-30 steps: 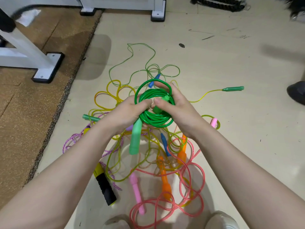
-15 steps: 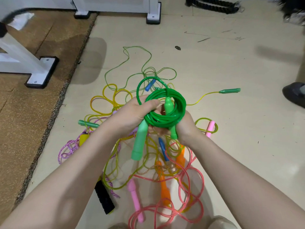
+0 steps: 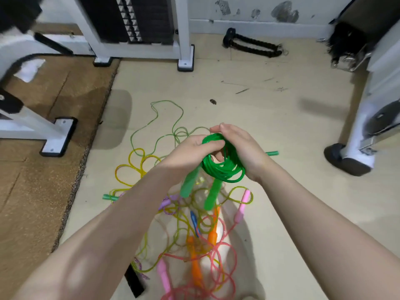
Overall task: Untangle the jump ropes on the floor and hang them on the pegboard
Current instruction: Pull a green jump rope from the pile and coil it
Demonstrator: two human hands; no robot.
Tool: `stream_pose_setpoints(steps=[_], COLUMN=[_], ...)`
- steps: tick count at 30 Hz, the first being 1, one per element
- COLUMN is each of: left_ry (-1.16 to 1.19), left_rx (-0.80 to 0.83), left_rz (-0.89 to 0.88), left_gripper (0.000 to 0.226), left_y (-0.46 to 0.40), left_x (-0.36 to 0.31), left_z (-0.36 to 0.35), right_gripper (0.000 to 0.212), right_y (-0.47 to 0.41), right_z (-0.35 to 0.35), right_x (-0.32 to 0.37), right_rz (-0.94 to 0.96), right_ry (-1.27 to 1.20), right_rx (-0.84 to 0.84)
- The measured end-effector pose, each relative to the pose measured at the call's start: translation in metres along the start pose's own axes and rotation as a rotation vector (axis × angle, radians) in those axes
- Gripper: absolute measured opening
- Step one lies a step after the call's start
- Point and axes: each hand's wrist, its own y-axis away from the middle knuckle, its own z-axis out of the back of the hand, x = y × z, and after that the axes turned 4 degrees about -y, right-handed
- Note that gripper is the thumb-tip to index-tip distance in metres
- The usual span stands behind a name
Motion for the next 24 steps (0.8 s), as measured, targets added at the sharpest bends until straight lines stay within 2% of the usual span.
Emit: stream_pose_setpoints(steps=[2,5,9,12,15,19,22,24], left_ry=[0.123,0.278,0.525,0.584,0.336,-0.062,-0.055,-0.021], left_rx=[-0.006,0.046,0.046,0.082,0.096,0.020,-0.039,-0.070], left_rz=[0.041,0.074,0.154,0.197,0.139,-0.080,-0.172,-0.201], left_gripper=[0.018,0.023,0.027,0.029,0.041,0.026,0.018,0.014], left_y=[0.013,0.052,0.107,0.132,0.142,0.111,0.073,0.042], left_x=[-0.050,-0.133,-0.254,-0.352,-0.430,-0.495,-0.534,-0.561], left_z=[-0.007,-0.011,-0.017,-0.009,0.009,0.020,0.012,0.001], right_gripper=[0.015,0.006,0.050,0.060,0.044,0.031,0.025,0.021], right_y=[0.031,0.085,0.143,0.165,0.179,0.155,0.131,0.112], right_z=[0.005,0.009,0.009,-0.004,-0.021,-0.007,0.028,0.057], right_x=[0.053,0.151,0.281,0.367,0.432,0.485,0.540,0.575], right_rz=[0.029,0.021,-0.011,-0.006,0.075,0.138,0.193,0.234], right_ry=[0.121,0.180,0.247,0.175,0.126,-0.020,-0.065,0.007], right_rx=[-0.057,0.061,0.228,0.243,0.165,0.052,0.038,0.058])
